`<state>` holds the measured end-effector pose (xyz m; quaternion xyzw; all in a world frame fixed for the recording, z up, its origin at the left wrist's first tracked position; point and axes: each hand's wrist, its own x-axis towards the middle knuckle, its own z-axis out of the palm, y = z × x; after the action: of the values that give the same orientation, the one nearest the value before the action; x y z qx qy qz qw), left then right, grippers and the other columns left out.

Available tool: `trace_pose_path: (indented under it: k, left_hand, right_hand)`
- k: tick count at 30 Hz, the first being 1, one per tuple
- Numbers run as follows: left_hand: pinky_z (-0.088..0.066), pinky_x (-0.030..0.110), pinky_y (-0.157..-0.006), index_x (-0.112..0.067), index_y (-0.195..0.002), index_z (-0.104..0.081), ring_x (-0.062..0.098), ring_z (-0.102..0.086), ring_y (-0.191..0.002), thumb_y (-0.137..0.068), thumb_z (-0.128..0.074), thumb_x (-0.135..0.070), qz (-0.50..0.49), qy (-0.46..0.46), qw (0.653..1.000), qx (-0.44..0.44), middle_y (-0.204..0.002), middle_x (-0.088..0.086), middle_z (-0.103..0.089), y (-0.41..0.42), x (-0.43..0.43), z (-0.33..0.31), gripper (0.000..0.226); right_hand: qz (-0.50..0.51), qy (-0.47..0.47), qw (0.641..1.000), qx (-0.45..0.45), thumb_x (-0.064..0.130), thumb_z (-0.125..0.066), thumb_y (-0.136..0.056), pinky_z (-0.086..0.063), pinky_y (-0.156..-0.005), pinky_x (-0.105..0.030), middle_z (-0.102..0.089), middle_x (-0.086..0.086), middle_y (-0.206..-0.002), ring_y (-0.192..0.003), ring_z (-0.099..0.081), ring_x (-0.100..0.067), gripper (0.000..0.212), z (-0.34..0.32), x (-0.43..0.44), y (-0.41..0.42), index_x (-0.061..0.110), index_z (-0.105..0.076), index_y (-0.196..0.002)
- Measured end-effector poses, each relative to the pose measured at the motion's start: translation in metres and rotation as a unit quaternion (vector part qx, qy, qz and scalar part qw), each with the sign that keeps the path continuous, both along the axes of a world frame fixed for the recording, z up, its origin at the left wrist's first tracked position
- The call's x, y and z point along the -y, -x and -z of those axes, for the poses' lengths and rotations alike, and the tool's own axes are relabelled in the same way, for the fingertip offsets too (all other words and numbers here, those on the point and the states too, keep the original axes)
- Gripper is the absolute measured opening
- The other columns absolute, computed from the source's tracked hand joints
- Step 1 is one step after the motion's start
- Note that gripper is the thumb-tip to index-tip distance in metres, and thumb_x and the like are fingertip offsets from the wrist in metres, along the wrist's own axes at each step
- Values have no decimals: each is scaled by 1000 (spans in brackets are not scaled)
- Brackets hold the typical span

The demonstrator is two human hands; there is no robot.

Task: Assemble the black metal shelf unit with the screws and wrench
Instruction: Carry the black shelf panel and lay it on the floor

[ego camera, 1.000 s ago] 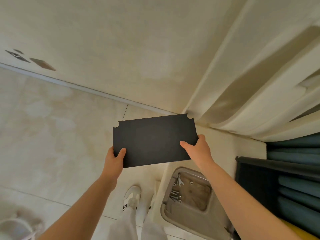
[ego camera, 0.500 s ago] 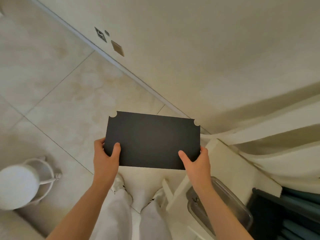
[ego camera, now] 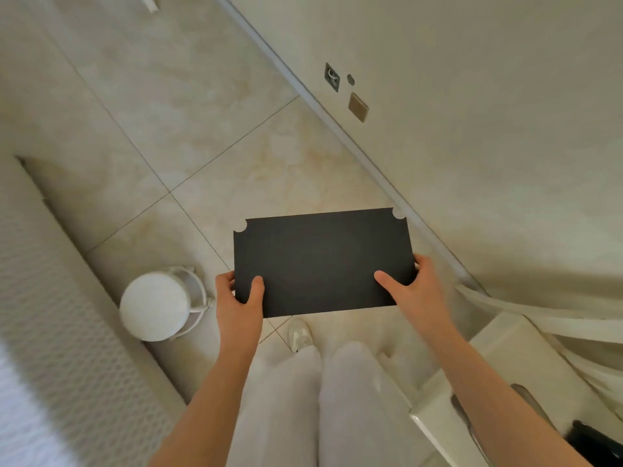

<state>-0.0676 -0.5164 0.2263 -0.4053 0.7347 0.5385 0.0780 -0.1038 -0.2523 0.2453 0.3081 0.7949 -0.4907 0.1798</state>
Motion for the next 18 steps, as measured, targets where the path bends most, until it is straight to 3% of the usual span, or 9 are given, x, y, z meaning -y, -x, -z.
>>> trace_pose_path:
  k: [5,10,14,18]
  left_hand:
    - [-47,17,-72,-26,-128,-44,7,-60,-101,-99,-60,-34,-60,4,998,0,-115,-12,-57,28,46,-11,34]
    - [-48,18,-73,-23,-132,-43,8,-59,-99,-100,-60,-32,-105,7,994,9,-118,-7,-56,70,75,-15,37]
    - [-48,18,-70,-23,-132,-43,12,-60,-100,-100,-60,-32,-138,-8,990,24,-120,-6,-55,110,93,-17,36]
    - [-48,18,-70,-25,-127,-44,7,-59,-97,-100,-61,-32,-178,-36,983,32,-116,-7,-56,148,112,-20,33]
  right_hand:
    - [-64,-3,998,-7,30,-77,-81,-42,-73,-19,-55,6,-118,-103,-56,-14,66,-3,55,58,17,-42,-136]
    - [-131,-16,991,-17,29,-78,-81,-39,-66,-10,-53,6,-114,-99,-55,-13,68,-7,92,128,14,-42,-137]
    - [-179,-26,983,-20,28,-78,-81,-45,-78,-21,-54,3,-118,-101,-54,-15,69,-11,118,192,13,-42,-138]
    - [-224,-35,974,-25,30,-77,-83,-46,-82,-22,-52,4,-120,-102,-52,-13,68,-16,144,249,14,-41,-139]
